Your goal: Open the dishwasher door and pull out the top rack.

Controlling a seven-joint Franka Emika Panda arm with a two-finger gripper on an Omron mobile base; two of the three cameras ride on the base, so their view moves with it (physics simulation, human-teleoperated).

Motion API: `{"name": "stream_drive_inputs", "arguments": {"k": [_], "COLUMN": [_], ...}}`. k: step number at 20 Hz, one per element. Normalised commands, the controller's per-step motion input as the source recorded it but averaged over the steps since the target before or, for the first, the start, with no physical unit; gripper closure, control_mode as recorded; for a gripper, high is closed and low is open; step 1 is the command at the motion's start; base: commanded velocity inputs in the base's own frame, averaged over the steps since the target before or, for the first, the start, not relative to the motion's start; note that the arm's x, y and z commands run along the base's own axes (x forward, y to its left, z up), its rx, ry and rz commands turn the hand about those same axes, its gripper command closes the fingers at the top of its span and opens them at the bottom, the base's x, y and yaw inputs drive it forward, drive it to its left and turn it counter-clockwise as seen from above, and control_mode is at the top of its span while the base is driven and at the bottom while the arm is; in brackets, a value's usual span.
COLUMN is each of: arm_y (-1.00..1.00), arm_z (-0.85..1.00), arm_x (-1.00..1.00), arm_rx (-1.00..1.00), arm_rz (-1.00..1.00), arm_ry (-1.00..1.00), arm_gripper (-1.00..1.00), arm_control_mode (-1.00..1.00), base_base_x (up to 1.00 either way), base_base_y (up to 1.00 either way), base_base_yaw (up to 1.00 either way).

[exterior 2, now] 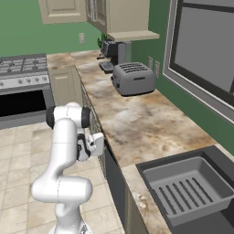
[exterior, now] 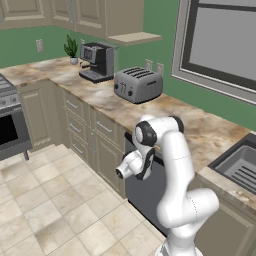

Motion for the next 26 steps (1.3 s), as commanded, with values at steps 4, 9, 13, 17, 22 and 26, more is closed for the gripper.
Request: {"name": "stream_drive_inputs", "arguments": {"k": [4,9,13,17,22,26], "arm_y": [-0.15,-0.03,0.0,0.12,0.33,0.45], "arm_z": [-0.03,-0.03,-0.13,-0.31,-0.38,-0.41], "arm_x": [0.29,0.21,0.0,-0.08,-0.25,-0.29], "arm_rx": [-0.01,0.0,0.0,0.03,0.13,0.14], "arm_rz": [0.0,0.0,0.0,0.0,-0.01,0.0], "arm_ry": [0.0,0.0,0.0,0.07,0.11,0.11], "arm_gripper": [-1.0,1.0,1.0,1.0,1.0,1.0], "arm_control_mode": [-1.0,-1.0,-1.0,-1.0,-1.0,-1.0], "base_base_x": [0.0,0.0,0.0,0.0,0.0,0.0], "base_base_y": [0.0,0.0,0.0,0.0,0.0,0.0], "base_base_yaw": [0.0,0.0,0.0,0.0,0.0,0.0]}}
